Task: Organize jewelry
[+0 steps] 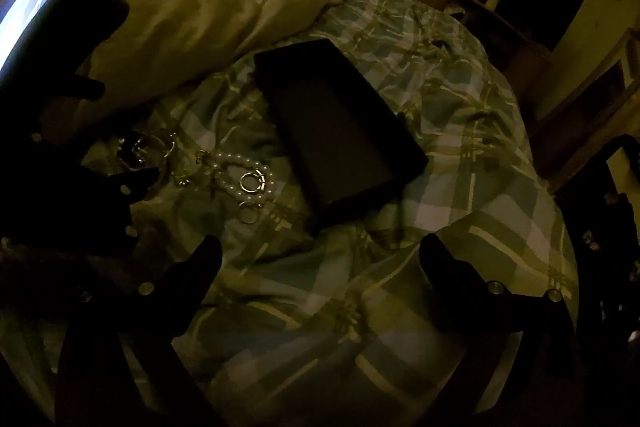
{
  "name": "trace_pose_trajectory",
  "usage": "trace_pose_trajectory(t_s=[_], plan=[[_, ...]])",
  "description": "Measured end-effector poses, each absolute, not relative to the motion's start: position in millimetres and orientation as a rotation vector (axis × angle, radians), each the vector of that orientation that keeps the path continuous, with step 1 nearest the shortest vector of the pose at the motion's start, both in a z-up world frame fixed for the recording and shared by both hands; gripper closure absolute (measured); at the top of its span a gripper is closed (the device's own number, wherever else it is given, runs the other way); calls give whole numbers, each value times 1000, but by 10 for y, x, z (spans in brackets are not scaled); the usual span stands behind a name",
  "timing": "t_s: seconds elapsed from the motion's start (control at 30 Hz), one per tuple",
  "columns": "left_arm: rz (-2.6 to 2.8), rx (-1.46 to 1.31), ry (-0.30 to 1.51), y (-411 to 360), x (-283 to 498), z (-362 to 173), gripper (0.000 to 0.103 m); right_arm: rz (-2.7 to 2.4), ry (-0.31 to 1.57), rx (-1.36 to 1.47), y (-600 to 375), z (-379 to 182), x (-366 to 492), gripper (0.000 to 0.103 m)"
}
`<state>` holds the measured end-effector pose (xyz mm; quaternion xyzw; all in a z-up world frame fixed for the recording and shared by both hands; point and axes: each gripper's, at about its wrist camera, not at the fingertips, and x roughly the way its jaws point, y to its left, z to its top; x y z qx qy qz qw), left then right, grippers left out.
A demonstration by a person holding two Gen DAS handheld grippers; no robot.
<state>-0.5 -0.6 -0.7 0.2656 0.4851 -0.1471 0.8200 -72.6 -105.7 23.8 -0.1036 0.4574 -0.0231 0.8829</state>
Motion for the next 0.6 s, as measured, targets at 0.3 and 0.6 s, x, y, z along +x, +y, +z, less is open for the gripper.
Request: trace_pose_trajectory(t_s=[0.3,0.6], plan=[[-334,556,1027,-51,-184,-106,7,-51,944,-241,-1047,220,-733,6],[-350,550,1068,-75,-60,-100,7,-59,969,-250,-1044,198,-729,6]])
